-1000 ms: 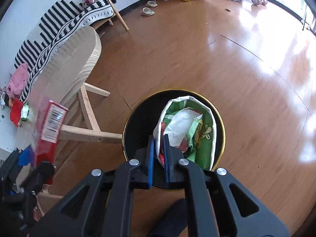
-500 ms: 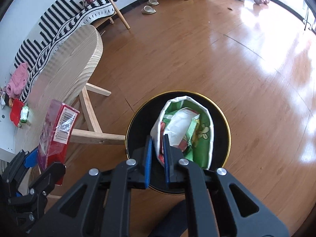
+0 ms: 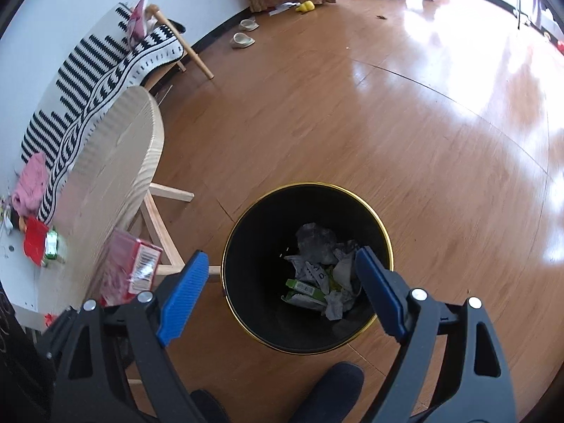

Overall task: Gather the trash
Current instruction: 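Carry the red box and green bag over the bin and open both tools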

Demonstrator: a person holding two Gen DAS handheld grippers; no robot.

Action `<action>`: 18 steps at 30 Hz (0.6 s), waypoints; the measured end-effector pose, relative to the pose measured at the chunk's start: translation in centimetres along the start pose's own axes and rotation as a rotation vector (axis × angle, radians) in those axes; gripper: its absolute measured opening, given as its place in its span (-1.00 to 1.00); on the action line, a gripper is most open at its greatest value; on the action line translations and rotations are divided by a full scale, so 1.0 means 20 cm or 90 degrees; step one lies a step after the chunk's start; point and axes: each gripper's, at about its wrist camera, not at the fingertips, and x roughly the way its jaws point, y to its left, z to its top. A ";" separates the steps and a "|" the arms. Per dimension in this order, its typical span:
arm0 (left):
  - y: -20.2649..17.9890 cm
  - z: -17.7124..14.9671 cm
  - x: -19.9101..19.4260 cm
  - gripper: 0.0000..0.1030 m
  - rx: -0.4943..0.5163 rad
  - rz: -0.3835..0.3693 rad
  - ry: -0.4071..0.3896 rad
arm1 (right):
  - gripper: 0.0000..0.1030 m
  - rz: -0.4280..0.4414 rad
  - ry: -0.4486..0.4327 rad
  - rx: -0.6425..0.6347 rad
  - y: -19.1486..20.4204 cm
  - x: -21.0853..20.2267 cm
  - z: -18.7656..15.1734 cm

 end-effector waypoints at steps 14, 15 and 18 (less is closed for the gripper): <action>-0.03 0.02 0.25 0.08 -0.011 -0.032 0.040 | 0.65 -0.016 -0.032 0.045 -0.11 -0.07 0.04; -0.03 0.03 0.26 0.13 -0.011 -0.032 0.040 | 0.65 -0.017 -0.033 0.047 -0.11 -0.07 0.04; -0.04 0.04 0.26 0.54 -0.011 -0.026 0.031 | 0.66 -0.017 -0.038 0.052 -0.12 -0.08 0.04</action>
